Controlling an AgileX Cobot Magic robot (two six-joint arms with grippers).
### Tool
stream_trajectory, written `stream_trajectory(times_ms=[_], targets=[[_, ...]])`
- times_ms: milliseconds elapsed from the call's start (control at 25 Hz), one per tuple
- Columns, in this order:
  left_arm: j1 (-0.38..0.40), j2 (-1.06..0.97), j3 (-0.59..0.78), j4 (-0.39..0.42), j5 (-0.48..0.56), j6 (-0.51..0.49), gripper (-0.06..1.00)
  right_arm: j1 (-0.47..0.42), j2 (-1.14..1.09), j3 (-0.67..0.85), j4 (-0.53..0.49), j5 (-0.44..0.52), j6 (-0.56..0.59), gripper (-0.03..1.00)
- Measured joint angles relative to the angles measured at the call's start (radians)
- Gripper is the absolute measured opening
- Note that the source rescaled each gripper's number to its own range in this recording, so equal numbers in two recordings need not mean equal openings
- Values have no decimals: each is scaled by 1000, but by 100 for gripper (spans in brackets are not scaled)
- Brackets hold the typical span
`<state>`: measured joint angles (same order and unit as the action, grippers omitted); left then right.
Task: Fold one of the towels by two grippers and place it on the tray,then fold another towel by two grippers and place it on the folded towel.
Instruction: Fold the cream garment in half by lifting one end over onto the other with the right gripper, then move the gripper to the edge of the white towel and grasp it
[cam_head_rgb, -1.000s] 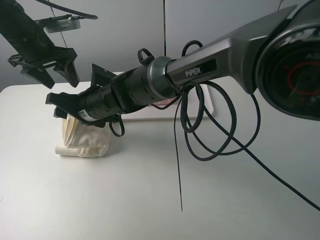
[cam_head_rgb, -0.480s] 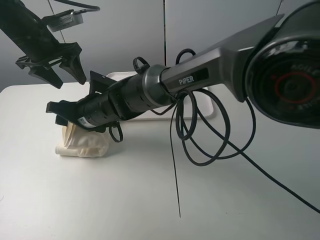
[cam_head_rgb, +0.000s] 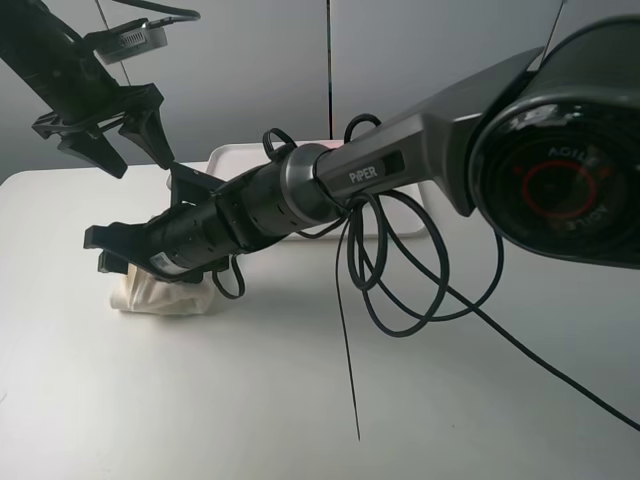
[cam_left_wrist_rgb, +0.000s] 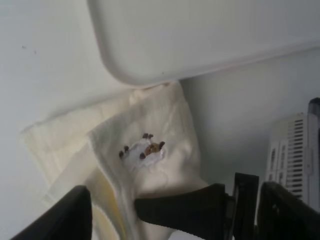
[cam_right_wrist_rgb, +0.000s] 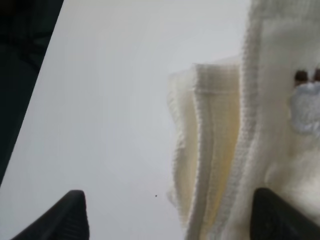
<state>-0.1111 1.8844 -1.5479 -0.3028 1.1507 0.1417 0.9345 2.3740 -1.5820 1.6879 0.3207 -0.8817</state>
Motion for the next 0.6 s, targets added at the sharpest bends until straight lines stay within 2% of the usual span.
stream_trajectory(times_ms=[120,320,440,520,600], targets=[[0,-27,0,6,2,9,87,0,-21,0,-71,5,5,72],[0,-63,-6,44,2,14,87,-29,-84,-3,-219,46,111,73],[17,-75,-20,51,17,14,87,-86,-99,-6,-345,95,208,82],[37,-77,-40,53,25,14,87,-131,-99,-6,-463,134,308,90],[50,-78,-48,51,30,18,87,-169,-99,-6,-594,158,386,94]])
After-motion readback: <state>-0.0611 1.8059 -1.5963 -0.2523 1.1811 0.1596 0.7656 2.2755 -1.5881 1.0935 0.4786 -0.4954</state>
